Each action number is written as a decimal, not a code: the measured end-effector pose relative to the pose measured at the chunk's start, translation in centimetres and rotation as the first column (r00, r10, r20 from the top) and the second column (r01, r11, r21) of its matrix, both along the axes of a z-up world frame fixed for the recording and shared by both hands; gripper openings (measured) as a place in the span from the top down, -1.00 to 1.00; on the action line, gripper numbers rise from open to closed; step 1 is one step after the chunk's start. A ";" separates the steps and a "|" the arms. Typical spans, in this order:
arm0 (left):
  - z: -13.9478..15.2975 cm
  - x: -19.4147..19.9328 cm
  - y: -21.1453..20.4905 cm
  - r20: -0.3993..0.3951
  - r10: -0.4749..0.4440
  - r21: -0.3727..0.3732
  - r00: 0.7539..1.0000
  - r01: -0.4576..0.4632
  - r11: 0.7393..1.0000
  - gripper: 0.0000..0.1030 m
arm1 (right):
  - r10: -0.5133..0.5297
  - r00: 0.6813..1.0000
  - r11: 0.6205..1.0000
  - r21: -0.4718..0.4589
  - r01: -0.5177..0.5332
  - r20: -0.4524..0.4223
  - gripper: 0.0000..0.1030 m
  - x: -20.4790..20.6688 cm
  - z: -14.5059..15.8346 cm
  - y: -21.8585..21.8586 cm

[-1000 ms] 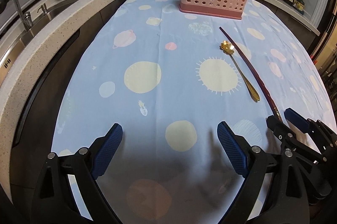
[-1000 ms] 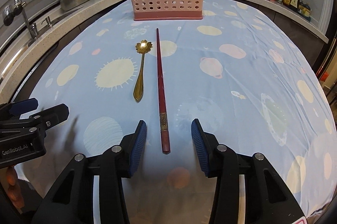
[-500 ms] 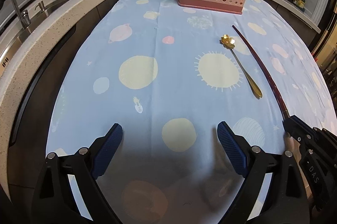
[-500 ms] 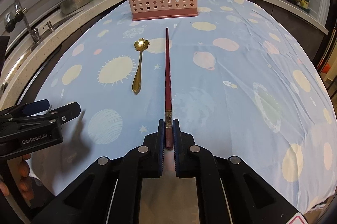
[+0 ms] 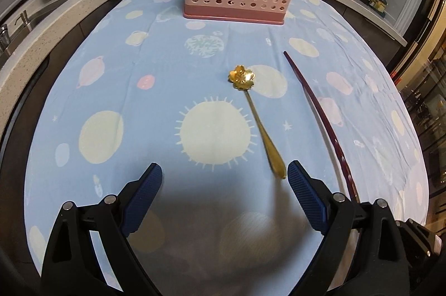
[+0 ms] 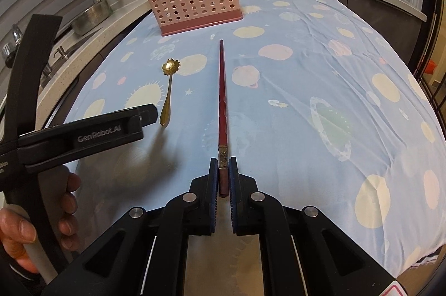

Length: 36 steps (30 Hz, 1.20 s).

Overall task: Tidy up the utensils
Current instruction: 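Grasp the gold spoon with the left tool while the right tool holds the dark red chopstick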

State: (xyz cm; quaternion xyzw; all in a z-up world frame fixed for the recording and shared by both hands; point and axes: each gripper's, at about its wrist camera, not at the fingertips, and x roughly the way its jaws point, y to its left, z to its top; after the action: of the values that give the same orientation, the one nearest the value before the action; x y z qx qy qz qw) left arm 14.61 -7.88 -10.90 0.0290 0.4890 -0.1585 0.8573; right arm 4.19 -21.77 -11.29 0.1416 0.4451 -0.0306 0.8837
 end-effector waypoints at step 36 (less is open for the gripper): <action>4.5 -3.8 3.9 0.056 -0.042 -0.069 0.998 0.046 0.997 0.80 | 0.026 0.996 0.999 0.024 -0.028 0.086 0.87 -2.4 3.8 1.0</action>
State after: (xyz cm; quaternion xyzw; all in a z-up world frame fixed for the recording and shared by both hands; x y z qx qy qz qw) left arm 10.86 -3.93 -6.36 0.0140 0.4588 -0.1936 0.8671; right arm 1.78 -20.77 -7.46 0.1477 0.4091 -0.0072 0.9004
